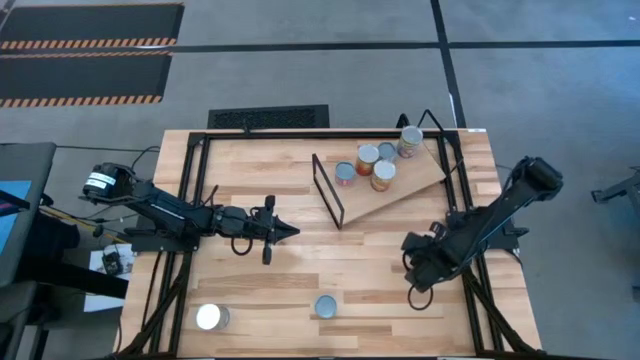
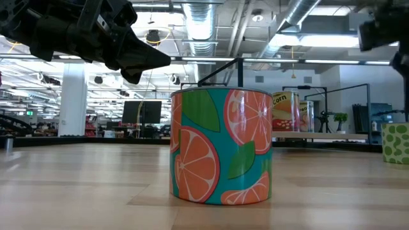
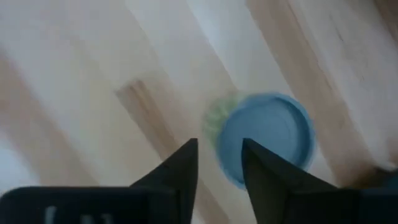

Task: Pick and place cans onto a shelf
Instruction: Put the canned green peas on the shelf

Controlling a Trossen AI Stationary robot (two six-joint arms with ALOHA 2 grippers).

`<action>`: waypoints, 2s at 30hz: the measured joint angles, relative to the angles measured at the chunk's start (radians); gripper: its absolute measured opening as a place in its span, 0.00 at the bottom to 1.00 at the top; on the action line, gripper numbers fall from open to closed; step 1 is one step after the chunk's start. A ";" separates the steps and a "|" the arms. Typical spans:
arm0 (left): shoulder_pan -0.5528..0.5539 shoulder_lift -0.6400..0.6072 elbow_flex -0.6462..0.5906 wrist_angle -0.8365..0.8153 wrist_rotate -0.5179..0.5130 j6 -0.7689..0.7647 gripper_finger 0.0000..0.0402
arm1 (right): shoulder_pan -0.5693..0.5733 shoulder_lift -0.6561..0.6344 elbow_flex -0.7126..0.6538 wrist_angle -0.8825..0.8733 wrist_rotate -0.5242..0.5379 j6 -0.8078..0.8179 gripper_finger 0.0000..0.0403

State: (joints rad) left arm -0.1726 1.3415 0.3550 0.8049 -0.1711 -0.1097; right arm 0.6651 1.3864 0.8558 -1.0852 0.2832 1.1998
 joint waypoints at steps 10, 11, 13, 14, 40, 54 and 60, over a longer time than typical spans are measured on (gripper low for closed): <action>0.000 0.000 0.000 -0.002 0.000 -0.006 0.00 | -0.012 0.121 0.000 -0.029 -0.074 -0.095 0.31; 0.000 0.000 0.000 -0.002 0.000 -0.006 0.00 | -0.015 0.125 0.001 -0.018 -0.077 -0.105 0.28; 0.000 0.000 0.000 -0.002 0.000 -0.005 0.00 | -0.027 0.123 0.001 -0.004 -0.083 -0.128 0.20; 0.000 0.000 0.000 -0.002 0.000 -0.005 0.00 | -0.035 0.119 0.001 0.005 -0.084 -0.141 0.16; 0.000 0.000 0.000 -0.003 0.000 -0.015 0.00 | -1.009 -0.165 0.099 0.065 0.005 -0.586 0.02; 0.000 0.000 0.000 -0.004 0.000 -0.015 0.00 | -1.113 -0.023 0.099 0.171 -0.061 -0.715 0.06; 0.000 0.000 0.000 -0.004 0.000 -0.015 0.00 | -1.110 -0.027 0.098 0.190 -0.050 -0.715 0.15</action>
State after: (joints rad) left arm -0.1724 1.3415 0.3546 0.8010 -0.1707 -0.1249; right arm -0.4450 1.3590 0.9543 -0.8948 0.2333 0.4850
